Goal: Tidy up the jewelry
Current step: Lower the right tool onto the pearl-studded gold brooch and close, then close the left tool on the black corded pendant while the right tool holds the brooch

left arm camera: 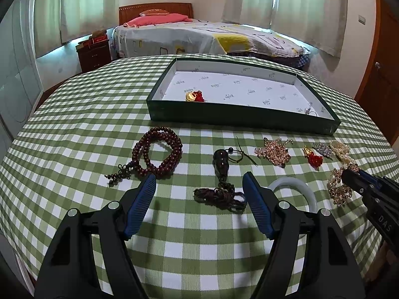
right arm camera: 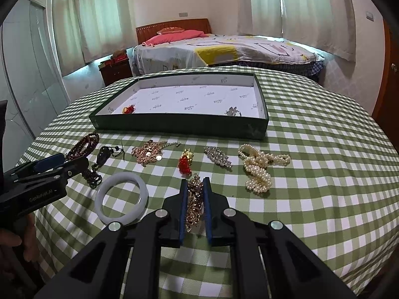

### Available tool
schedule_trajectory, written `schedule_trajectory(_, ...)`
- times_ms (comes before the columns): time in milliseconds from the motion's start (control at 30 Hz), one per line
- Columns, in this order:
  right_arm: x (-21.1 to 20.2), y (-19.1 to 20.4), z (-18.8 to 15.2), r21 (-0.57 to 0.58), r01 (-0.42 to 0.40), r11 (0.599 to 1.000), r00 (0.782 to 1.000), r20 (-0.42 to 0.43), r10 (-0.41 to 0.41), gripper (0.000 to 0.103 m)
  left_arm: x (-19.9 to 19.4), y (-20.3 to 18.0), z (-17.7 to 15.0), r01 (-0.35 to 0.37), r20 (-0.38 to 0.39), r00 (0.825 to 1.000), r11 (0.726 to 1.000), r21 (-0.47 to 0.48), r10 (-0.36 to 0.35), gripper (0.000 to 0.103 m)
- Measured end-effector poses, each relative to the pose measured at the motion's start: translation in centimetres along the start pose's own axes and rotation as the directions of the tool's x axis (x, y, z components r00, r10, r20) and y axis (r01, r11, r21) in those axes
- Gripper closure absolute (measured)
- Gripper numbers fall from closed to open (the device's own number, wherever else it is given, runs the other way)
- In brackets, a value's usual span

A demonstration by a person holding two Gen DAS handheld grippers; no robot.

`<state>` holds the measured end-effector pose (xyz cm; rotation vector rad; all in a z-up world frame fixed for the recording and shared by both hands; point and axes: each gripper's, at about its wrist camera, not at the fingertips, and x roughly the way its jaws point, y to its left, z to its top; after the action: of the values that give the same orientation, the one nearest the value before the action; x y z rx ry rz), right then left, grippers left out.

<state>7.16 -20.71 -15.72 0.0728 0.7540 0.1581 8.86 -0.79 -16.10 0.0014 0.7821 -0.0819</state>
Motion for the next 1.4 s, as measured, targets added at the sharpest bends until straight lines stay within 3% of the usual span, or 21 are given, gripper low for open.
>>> schedule_trajectory(367,0.6,-1.1,1.6,0.01,0.007,1.0,1.0,0.02,-0.007,0.092,1.9,-0.7,1.3,-0.004,-0.023,1.0,1.0,0.03,0.004,0.036)
schedule_trajectory(667,1.5,-1.5,2.1,0.018,-0.001,1.0,1.0,0.007,0.001,0.092,4.2,-0.7,1.9,0.02,-0.089,0.996,0.999,0.031,-0.017,0.065)
schedule_trajectory(867,1.9,-1.5,2.0,0.022,-0.003,1.0,1.0,-0.001,0.003,0.092,4.2,-1.3,1.8,0.038,-0.077,0.997,0.997,0.069,-0.033,0.087)
schedule_trajectory(1067,1.9,-1.4,2.0,0.021,-0.004,1.0,1.0,-0.001,0.004,0.092,3.7,-1.3,1.8,0.055,-0.061,0.997,0.997,0.06,-0.052,0.087)
schedule_trajectory(1400,0.7,-0.8,2.4,0.008,-0.005,1.0,1.0,0.03,0.005,0.092,0.6,-1.3,2.8,0.046,0.032,0.998,0.997,0.064,-0.048,0.087)
